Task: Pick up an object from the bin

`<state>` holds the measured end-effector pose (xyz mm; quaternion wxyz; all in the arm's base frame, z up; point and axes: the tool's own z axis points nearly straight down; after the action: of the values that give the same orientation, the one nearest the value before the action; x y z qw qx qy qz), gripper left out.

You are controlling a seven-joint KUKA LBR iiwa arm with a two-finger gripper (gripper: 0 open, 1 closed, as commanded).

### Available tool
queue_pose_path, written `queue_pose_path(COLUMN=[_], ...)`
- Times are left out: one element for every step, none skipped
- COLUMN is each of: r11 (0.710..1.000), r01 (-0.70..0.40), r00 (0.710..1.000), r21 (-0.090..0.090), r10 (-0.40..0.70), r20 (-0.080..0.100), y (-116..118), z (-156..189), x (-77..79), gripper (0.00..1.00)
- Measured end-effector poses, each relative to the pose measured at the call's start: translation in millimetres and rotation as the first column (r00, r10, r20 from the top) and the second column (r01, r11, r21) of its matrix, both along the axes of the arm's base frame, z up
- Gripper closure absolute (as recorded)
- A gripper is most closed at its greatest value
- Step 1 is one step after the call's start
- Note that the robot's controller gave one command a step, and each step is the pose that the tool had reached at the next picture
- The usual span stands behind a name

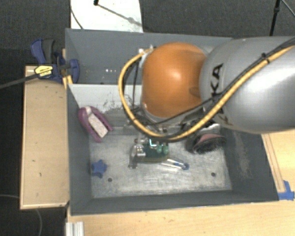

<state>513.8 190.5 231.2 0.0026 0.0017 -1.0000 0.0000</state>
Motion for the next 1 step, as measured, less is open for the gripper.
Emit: queue_pose_path(r11=[0.994], r01=[-0.108], r00=[0.994], r21=[-0.003], r10=[0.108], r20=[0.000], y=[-128.1], z=[-144.8], x=[38.1], gripper=[0.00])
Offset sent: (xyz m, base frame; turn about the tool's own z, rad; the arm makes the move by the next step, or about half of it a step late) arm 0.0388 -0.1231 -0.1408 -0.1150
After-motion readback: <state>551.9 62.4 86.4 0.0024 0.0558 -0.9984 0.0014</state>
